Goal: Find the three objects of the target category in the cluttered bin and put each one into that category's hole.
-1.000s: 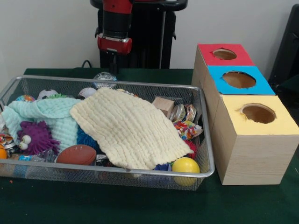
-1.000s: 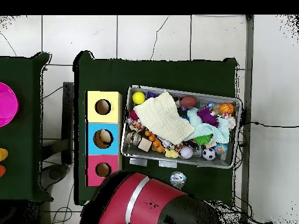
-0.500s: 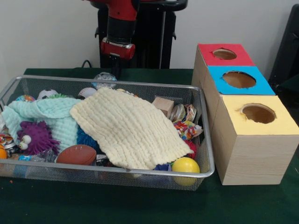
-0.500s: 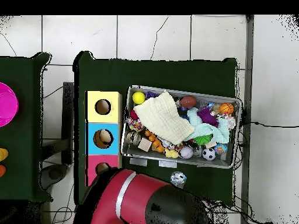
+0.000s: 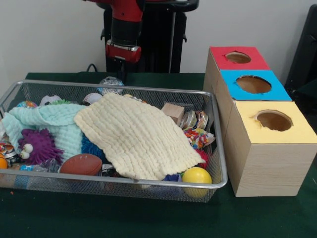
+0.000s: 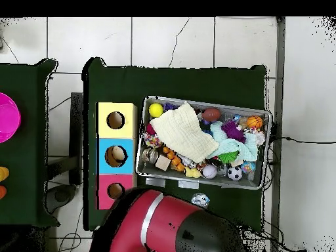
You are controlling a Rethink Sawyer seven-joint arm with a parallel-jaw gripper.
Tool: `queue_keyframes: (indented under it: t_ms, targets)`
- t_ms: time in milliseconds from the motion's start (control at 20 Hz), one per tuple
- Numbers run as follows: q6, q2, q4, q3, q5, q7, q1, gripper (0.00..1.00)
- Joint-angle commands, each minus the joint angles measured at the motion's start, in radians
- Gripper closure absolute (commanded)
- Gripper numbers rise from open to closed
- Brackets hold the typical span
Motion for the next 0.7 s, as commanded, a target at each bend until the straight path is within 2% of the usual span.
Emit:
queue_keyframes:
  t_ms: [50,150,350,500,700]
  targets:
    - [0.176,0.128,-0.205,0.141,0.005,0.022,-0.053,1.0]
    - [0.241,0.105,-0.209,0.176,-0.049,0.027,-0.094,1.0]
    - [0.286,0.098,-0.212,0.172,-0.064,0.009,-0.08,1.0]
    - [0.297,0.093,-0.224,0.203,-0.129,0.008,-0.111,1.0]
    - [0.239,0.114,-0.233,0.176,-0.13,0.006,-0.089,1.0]
